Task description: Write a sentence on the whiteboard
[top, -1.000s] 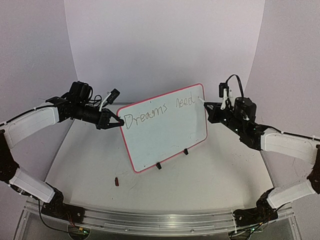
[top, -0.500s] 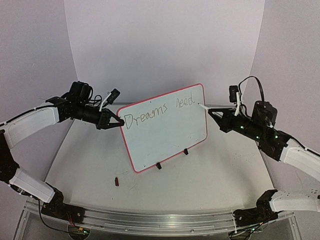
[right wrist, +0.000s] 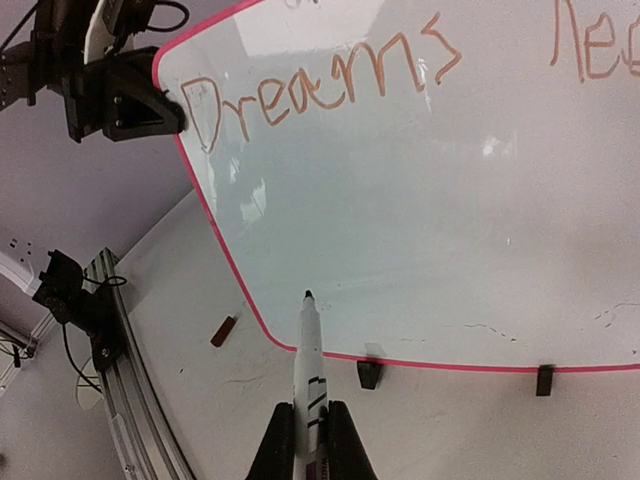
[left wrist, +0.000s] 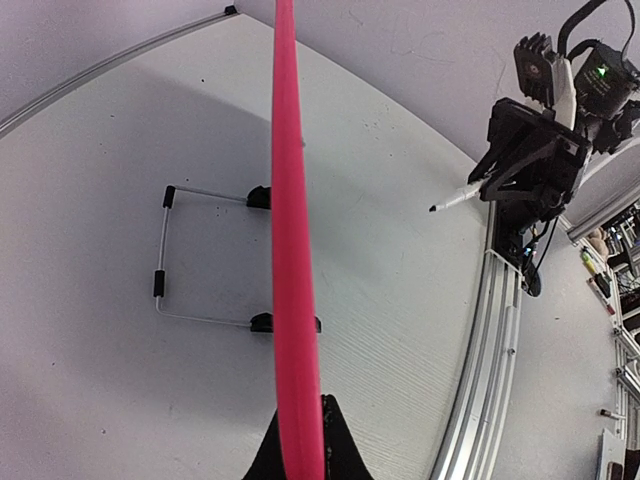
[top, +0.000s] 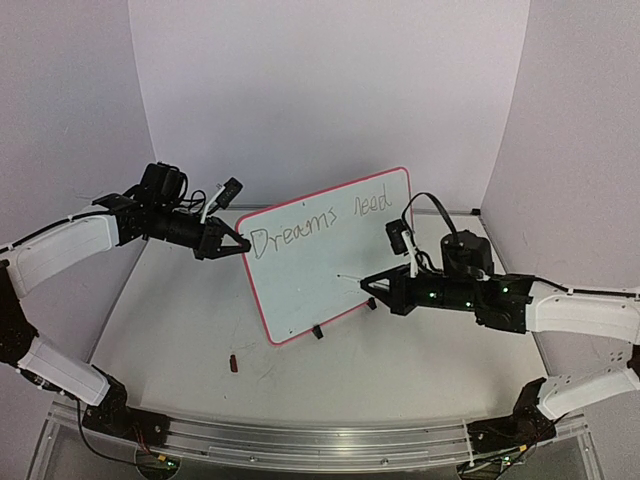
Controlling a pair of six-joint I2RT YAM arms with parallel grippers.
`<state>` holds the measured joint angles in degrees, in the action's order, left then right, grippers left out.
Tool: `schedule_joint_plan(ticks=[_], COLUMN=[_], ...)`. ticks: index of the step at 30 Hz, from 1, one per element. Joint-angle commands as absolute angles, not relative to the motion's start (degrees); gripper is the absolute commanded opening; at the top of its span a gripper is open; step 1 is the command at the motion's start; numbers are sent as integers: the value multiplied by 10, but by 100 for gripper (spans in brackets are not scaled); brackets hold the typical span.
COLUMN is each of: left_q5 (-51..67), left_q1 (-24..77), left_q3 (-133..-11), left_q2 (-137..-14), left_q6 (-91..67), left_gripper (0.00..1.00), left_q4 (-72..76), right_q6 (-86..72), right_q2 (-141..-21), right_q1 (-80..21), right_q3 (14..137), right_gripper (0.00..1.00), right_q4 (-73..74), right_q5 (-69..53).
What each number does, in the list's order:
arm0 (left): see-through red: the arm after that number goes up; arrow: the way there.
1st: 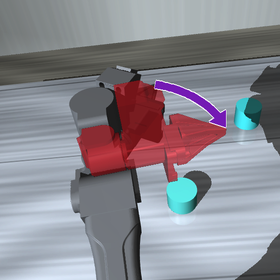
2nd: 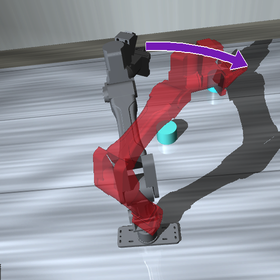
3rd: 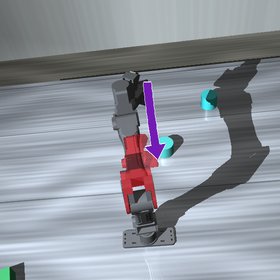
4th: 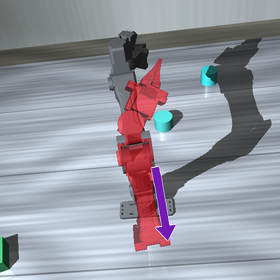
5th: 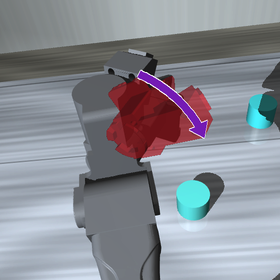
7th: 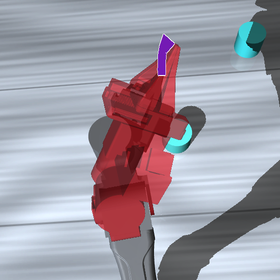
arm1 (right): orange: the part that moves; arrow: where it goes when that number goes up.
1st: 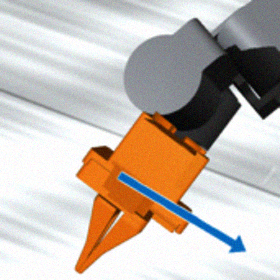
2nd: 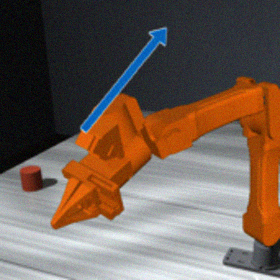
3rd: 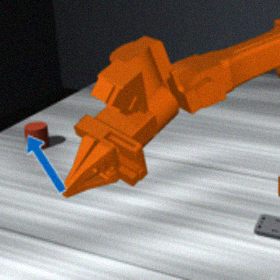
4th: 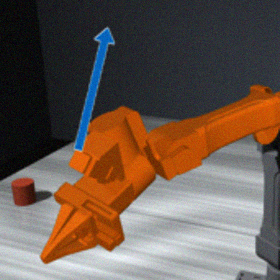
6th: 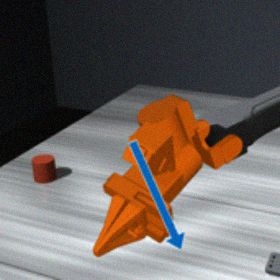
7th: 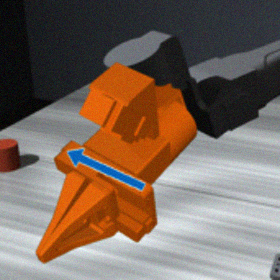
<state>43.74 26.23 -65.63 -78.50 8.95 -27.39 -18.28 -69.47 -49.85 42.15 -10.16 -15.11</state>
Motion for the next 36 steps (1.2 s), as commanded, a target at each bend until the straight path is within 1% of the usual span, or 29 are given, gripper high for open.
schedule_joint_plan(ticks=[1, 4, 10, 15, 24, 36], left_q5=[424, 423, 419, 418, 413, 413], left_q1=[280, 280, 283, 282, 283, 283], left_q3=[-653, -653, -653, -655, -655, -655], left_q2=[-798, -801, -796, -796, -795, -798], left_q6=[92, 92, 93, 94, 97, 97], left_gripper=[0, 0, 0, 0, 0, 0], left_q4=[-316, -317, -319, -322, -324, -326], right_q6=[-201, -203, -195, -196, -194, -205], right_q2=[-721, -749, -802, -869, -967, -1010], right_q1=[-536, -560, -595, -600, -601, -599], right_q3=[453, 464, 475, 515, 586, 614], right_gripper=[0, 0, 0, 0, 0, 0], right_q4=[-161, -169, -238, -264, -268, -254], right_q5=[-121, -110, -119, -118, -114, -66])
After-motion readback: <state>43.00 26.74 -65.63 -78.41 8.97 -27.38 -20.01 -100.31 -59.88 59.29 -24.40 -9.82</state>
